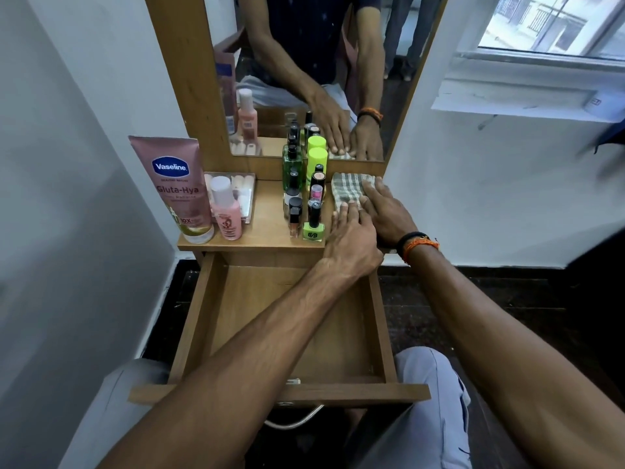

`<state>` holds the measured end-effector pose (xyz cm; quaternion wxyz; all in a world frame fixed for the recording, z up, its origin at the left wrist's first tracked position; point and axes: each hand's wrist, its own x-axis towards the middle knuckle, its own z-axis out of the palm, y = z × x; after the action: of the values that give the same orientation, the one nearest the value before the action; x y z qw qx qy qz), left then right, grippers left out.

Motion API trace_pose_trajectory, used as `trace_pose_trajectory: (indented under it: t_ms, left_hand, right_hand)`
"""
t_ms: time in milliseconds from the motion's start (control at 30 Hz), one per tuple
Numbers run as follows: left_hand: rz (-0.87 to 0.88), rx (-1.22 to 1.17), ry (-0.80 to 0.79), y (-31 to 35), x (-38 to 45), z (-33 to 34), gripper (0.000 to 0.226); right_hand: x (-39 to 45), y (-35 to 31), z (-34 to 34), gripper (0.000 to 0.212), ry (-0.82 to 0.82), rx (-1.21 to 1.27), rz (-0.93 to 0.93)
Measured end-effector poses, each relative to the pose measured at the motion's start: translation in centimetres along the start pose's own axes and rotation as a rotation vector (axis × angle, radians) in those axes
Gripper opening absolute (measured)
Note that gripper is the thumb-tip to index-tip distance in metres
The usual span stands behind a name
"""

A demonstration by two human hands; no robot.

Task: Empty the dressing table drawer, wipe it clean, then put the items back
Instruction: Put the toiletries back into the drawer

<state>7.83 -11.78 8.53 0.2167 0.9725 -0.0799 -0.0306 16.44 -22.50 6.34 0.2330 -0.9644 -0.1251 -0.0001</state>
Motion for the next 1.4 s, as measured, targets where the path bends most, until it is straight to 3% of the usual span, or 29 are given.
trace_pose_trajectory:
  t_ms: [67,233,300,400,533,800,1100,1400]
  left_hand:
    - [0.026,-0.059,0.086,0.1,-0.9,0.2,0.073]
    - [0.109,-0.232,0.406,-0.5,-3.7,0.1,0.032]
    - [0.084,-0.318,0.48,-1.4,-5.0,-0.3,0.019]
    - [-0.02,-0.425,0.623,-3.8,-6.6,-1.0,0.003]
    - [-0.203,-0.522,0.793,-7.3,-7.2,-2.3,0.013]
    - [-0.185,-0.415,0.719,-9.4,-6.0,-3.9,0.032]
    - [-0.156,-0.297,0.678,-9.2,-5.0,-4.1,0.033]
    - [-0.135,-0.355,0.695,-9.2,-4.8,-3.6,0.029]
  right_hand:
    - [-0.5,-0.2,0.0,0.047,0.083,0.019,0.006]
    - [-2.8,-2.4,-0.2,0.027,0.611,0.153,0.017]
    - [-4.0,-3.8,-0.4,0.02,0.703,0.222,-0.041]
    - [-5.6,-5.9,-0.3,0.014,0.701,0.297,-0.19]
    - [-7.1,-8.4,0.7,0.01,0.658,0.393,-0.295]
    - [-7.4,-10.6,2.0,0.03,0.618,0.267,-0.298]
    - [-7.1,-10.8,2.4,0.025,0.594,0.173,-0.24]
    - [-7.5,-11.1,2.5,0.026,0.581,0.2,-0.201]
